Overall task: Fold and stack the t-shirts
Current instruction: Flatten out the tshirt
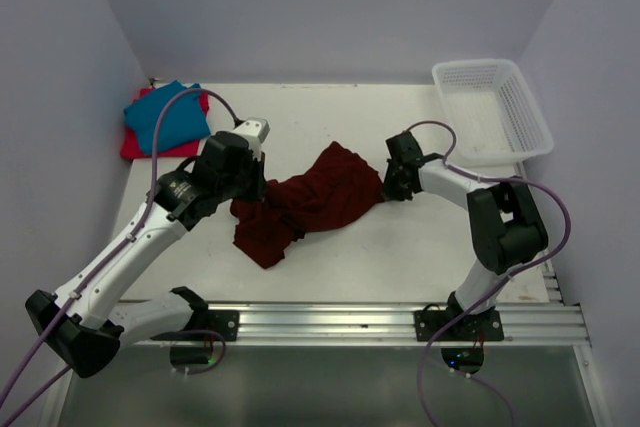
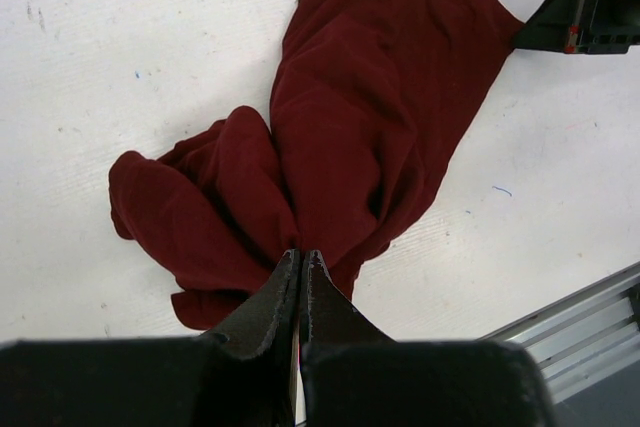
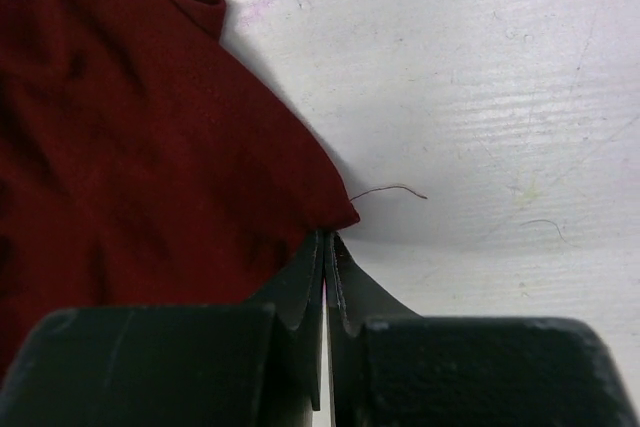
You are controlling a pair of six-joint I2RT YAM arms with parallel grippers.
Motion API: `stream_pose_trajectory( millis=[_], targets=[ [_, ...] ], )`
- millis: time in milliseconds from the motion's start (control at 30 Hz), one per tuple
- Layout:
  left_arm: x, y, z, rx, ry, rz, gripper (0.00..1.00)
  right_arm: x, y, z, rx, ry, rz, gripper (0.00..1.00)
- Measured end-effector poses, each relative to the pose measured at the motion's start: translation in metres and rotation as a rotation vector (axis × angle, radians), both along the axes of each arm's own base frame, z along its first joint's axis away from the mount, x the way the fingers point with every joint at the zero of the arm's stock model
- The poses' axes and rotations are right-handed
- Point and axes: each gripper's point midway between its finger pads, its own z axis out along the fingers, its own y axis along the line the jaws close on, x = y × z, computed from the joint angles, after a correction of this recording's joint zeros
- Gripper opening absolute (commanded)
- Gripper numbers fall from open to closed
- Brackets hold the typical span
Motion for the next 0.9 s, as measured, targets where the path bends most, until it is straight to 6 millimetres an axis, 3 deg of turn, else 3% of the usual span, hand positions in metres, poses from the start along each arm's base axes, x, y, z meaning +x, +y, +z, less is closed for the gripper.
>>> stream_pose_trajectory(
  millis=[100,200,300,467,533,600,900],
  targets=[
    [0.0,0.0,0.0,0.0,0.0,0.0,0.0,-0.002,-0.002,0.007,-0.004,-0.014,0.004,0.0],
    [0.0,0.0,-0.001,0.001,0.002,0.001,0.0,0.002,-0.002,0.035,0.009,-0.089,0.018,0.0],
    [-0.001,0.001,-0.007,0.009,0.013,0.0,0.0,0.007,-0.005,0.086,0.023,-0.219,0.028,0.0],
    [-0.002,0.002,-0.013,0.015,0.023,0.0,0.0,0.017,-0.011,0.191,0.055,-0.475,0.03,0.0],
    [-0.002,0.002,-0.015,0.018,0.023,0.0,0.39,0.019,-0.012,0.225,0.066,-0.556,0.031,0.0],
    [-0.002,0.002,-0.017,0.023,0.025,0.0,1.0,0.018,-0.014,0.243,0.068,-0.601,0.036,0.0],
    [-0.009,0.004,-0.042,0.041,0.079,0.0,1.0,0.004,-0.028,0.235,-0.013,-0.553,0.053,0.0]
  ],
)
